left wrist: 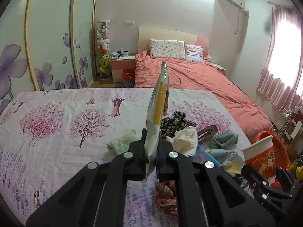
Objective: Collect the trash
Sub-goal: 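Grasp the yellow snack packet with the left tool while the right tool lifts the cup, then carry cup and packet over the orange basket and open both tools to drop them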
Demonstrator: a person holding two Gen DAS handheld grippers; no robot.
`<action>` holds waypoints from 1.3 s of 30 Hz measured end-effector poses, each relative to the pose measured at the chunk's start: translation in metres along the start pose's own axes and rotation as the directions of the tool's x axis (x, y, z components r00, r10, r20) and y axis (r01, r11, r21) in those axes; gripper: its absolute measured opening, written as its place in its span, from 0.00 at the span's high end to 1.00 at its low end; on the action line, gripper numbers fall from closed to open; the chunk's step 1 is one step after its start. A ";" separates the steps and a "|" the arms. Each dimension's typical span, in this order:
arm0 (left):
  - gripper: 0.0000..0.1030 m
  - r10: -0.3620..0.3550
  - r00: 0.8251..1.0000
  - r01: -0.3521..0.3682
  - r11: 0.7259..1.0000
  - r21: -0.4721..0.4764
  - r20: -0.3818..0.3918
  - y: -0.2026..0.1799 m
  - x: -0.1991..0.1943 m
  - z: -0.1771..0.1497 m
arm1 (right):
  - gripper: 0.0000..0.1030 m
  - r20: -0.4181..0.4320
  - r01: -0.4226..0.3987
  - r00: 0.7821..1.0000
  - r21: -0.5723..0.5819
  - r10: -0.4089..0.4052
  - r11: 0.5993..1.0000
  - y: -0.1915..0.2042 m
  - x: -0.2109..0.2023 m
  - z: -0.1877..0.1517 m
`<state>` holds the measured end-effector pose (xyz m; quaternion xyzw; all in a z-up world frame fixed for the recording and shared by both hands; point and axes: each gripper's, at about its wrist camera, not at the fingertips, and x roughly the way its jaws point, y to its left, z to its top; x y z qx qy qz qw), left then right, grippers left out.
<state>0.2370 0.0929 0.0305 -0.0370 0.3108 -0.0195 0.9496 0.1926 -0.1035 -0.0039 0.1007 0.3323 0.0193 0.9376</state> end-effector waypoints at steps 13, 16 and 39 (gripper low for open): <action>0.92 -0.124 0.992 0.123 0.991 0.054 0.007 -0.055 -0.023 0.002 | 0.24 0.067 0.070 0.995 0.023 -0.071 0.997 -0.048 -0.025 0.009; 0.92 -0.175 0.985 0.175 0.982 0.070 -0.009 -0.077 -0.025 -0.001 | 0.24 0.077 0.096 0.992 0.044 -0.099 0.994 -0.067 -0.028 0.009; 0.92 -0.421 0.900 0.435 0.882 0.181 -0.108 -0.239 -0.007 -0.018 | 0.24 0.103 0.270 0.949 0.233 -0.299 0.934 -0.194 -0.043 0.010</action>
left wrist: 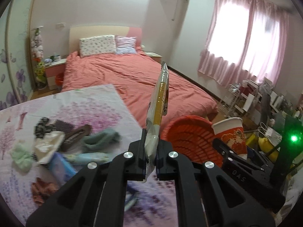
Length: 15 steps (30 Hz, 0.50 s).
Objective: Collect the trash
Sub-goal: 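Carry cup and packet over the orange basket and open both tools to drop them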
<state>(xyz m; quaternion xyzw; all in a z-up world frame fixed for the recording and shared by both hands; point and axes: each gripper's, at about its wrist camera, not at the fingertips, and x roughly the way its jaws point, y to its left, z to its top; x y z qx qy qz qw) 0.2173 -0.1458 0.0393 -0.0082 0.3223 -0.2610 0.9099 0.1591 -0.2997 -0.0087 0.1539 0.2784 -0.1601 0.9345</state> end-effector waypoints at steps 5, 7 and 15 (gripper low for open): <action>0.92 -0.050 0.998 0.051 0.998 0.024 -0.033 -0.029 0.025 -0.003 | 0.24 0.000 0.042 0.999 0.032 -0.042 0.999 -0.026 0.008 0.002; 0.92 -0.067 0.997 0.069 0.997 0.031 -0.047 -0.041 0.036 -0.006 | 0.24 -0.008 0.050 0.999 0.048 -0.050 0.998 -0.034 0.013 0.003; 0.92 -0.114 0.989 0.120 0.991 0.060 -0.098 -0.074 0.080 -0.013 | 0.24 -0.019 0.072 0.997 0.096 -0.070 0.993 -0.064 0.027 0.008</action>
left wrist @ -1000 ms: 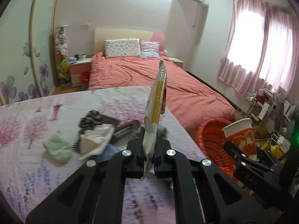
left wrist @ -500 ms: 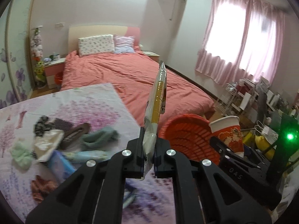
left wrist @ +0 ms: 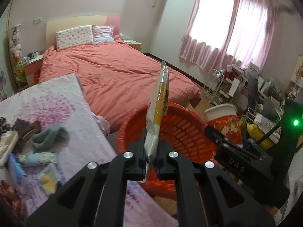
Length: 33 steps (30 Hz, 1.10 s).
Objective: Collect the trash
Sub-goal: 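Carry cup and packet over the orange basket and open both tools to drop them, then grasp the dark blue snack bag with the right tool while the left grasps the plaid scrunchie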
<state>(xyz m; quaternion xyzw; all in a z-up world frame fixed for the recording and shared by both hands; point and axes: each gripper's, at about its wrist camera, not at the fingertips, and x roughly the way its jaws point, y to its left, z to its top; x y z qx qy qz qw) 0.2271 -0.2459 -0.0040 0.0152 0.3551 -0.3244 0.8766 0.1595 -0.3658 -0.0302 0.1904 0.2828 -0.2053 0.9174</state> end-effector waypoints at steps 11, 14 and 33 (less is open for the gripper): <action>0.68 0.030 0.997 -0.030 1.000 0.006 -0.068 0.001 0.043 -0.007 | 0.22 -0.025 -0.036 0.999 0.068 0.037 0.997 -0.019 0.019 0.007; 0.59 0.046 0.997 -0.046 0.999 0.004 -0.069 0.006 0.042 -0.009 | 0.15 -0.039 -0.032 0.999 0.076 0.035 0.997 -0.022 0.022 0.007; 0.30 0.302 0.953 -0.304 0.950 -0.071 -0.030 0.090 -0.043 -0.039 | 0.16 -0.016 -0.034 0.999 -0.115 0.032 0.993 0.045 -0.022 -0.013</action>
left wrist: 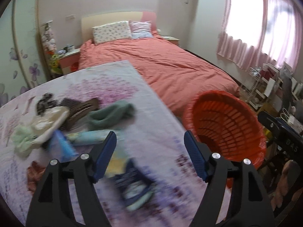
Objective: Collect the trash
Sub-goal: 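Grasp the dark blue snack bag with the right tool while the left grasps the plaid scrunchie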
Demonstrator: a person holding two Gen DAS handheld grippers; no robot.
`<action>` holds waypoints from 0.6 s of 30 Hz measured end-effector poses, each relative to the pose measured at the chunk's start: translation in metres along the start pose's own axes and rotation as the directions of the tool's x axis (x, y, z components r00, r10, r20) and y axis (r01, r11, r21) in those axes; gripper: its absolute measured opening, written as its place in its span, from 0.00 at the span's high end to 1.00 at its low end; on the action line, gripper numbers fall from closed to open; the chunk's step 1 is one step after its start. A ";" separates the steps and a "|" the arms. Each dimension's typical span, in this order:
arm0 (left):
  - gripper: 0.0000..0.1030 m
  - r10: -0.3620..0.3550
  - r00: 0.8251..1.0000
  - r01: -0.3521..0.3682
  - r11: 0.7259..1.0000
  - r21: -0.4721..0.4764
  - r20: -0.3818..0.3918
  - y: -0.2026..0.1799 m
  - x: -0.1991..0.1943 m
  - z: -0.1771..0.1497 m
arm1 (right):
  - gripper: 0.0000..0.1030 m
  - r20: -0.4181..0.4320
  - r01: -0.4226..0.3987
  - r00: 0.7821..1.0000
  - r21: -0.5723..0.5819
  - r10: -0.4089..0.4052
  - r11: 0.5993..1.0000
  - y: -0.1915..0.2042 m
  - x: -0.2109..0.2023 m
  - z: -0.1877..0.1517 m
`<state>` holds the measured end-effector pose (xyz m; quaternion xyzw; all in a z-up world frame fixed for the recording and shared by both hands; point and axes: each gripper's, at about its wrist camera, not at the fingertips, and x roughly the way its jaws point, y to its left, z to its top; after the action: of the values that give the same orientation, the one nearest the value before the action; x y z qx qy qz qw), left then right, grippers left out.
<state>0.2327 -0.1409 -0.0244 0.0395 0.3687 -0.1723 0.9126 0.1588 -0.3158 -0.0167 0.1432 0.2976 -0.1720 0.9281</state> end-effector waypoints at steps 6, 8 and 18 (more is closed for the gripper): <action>0.30 0.097 0.995 -0.094 0.993 -0.075 0.036 0.060 -0.029 -0.012 | 0.17 -0.013 -0.089 0.996 -0.068 0.089 0.994 0.049 -0.007 -0.007; 0.30 0.138 0.989 -0.132 0.986 -0.101 0.048 0.083 -0.039 -0.018 | 0.18 -0.027 -0.123 0.992 -0.085 0.121 0.989 0.065 -0.006 -0.011; 0.30 0.235 0.972 -0.225 0.953 -0.202 0.024 0.151 -0.065 -0.054 | 0.20 -0.146 -0.269 0.959 -0.216 0.242 0.939 0.142 0.009 -0.042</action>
<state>0.2058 0.0301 -0.0272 -0.0131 0.3549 -0.0283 0.9344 0.2019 -0.1747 -0.0314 0.0806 0.3485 -0.0049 0.9338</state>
